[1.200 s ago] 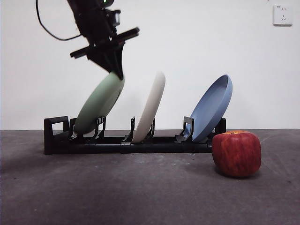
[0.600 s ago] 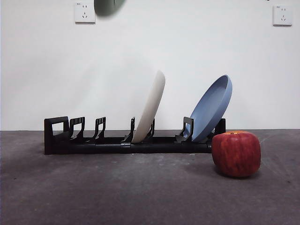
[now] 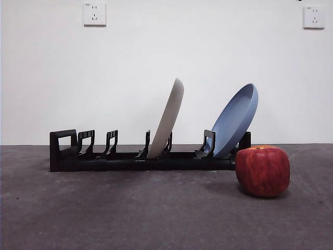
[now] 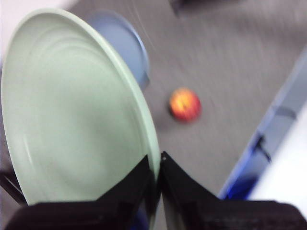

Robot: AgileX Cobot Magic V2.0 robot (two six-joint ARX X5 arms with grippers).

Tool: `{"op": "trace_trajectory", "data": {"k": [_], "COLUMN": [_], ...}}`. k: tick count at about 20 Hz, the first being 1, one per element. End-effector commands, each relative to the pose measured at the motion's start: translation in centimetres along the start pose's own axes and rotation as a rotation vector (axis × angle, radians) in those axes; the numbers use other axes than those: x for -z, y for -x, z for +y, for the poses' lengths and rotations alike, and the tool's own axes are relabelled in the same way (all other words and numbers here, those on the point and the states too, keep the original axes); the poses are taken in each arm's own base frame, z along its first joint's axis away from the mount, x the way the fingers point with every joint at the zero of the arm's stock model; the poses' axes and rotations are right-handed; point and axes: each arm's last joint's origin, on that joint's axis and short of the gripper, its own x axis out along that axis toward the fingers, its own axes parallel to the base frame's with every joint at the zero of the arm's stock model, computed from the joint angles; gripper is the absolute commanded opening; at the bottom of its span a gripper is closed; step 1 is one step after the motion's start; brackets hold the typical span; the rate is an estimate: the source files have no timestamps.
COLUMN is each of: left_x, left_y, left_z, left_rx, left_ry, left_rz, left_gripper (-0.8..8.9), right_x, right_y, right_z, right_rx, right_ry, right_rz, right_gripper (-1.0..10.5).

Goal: Take the green plate from the plate rack,put the plate on the table,take the apple from the table,put the apple in the plate

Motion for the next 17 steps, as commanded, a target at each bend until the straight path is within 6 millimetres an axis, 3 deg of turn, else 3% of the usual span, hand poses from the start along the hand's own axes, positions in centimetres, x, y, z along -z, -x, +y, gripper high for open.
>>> {"op": "trace_trajectory", "data": {"k": [1,3,6,11,17], "left_x": [2.5,4.1,5.8,6.5,8.4], "left_y": [-3.6,-6.6,-11.3,-18.5,-27.1], "left_z": [-1.6,-2.3,-3.3,-4.3,-4.9], "left_rx": [-0.01,-0.068,-0.14,-0.155,-0.185], "left_ry": [0.033,0.029,0.034,0.046,-0.003], "left_rz": [0.164,0.27,0.297,0.284,0.434], "left_gripper": [-0.08,-0.08,-0.08,-0.08,-0.08], "right_x": [-0.2,-0.2,-0.2,-0.2,-0.2], "right_y": [0.0,0.0,0.0,0.0,0.0], "right_z": [0.0,0.0,0.0,0.0,0.0], "right_rx": [0.002,0.002,0.001,0.002,0.006], "right_ry": [0.012,0.012,0.012,0.012,0.012], "right_rz": [-0.01,-0.009,-0.009,-0.009,-0.009], "right_gripper": [4.7,4.7,4.7,4.7,4.7]}}
